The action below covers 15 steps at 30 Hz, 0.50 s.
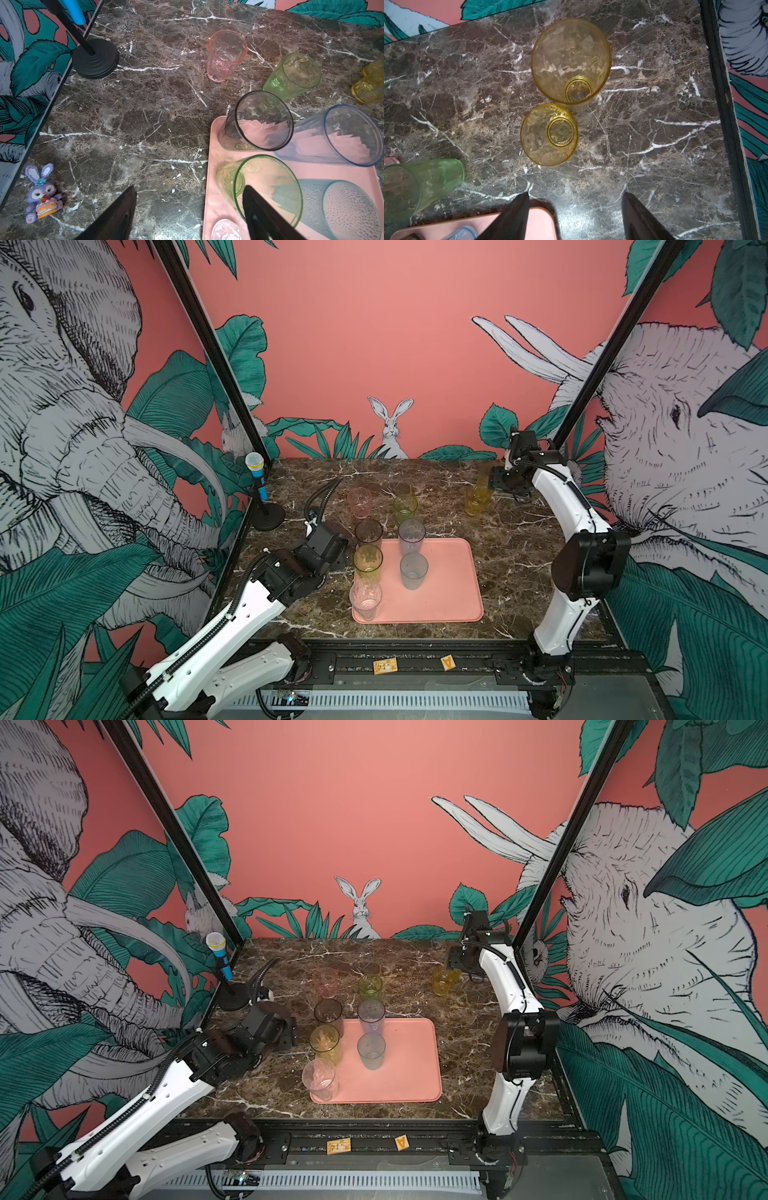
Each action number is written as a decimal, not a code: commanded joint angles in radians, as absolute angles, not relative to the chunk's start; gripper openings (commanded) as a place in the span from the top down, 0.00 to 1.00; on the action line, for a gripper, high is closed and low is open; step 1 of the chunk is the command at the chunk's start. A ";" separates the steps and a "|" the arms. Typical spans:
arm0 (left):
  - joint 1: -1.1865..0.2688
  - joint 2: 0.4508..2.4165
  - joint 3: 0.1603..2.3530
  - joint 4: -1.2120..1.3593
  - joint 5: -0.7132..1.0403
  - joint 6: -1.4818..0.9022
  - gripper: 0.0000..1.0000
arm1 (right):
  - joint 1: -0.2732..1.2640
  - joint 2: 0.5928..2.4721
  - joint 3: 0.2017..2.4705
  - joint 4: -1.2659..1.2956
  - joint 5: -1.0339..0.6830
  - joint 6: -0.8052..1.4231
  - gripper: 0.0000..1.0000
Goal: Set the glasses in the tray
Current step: 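Raise right gripper and reach toward the yellow glasses farther from the robot, then lower right gripper over the rim of the nearer yellow glass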
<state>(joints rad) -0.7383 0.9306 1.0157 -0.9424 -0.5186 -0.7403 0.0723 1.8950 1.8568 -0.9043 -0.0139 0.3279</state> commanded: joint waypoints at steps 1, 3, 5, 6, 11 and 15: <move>-0.734 0.939 1.051 -0.939 -0.548 -0.740 0.18 | 0.050 1.941 1.930 -0.891 -0.028 0.329 0.27; -0.734 0.944 1.052 -0.939 -0.549 -0.741 0.18 | 0.040 1.970 1.963 -0.892 -0.029 0.332 0.27; -0.735 0.949 1.055 -0.938 -0.550 -0.739 0.18 | 0.032 1.996 1.994 -0.893 -0.035 0.337 0.27; -0.735 0.951 1.055 -0.937 -0.551 -0.739 0.18 | 0.027 2.013 2.010 -0.895 -0.037 0.339 0.27; -0.735 0.964 1.060 -0.934 -0.554 -0.737 0.17 | 0.013 2.078 2.091 -0.908 -0.040 0.345 0.27; -0.734 0.979 1.064 -0.930 -0.554 -0.738 0.18 | 0.003 2.132 2.169 -0.929 -0.042 0.349 0.27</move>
<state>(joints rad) -0.7383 0.9737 1.0321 -0.9329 -0.5323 -0.7357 0.0116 2.1063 2.1136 -0.9070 -0.0380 0.3370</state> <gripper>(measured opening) 0.825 0.734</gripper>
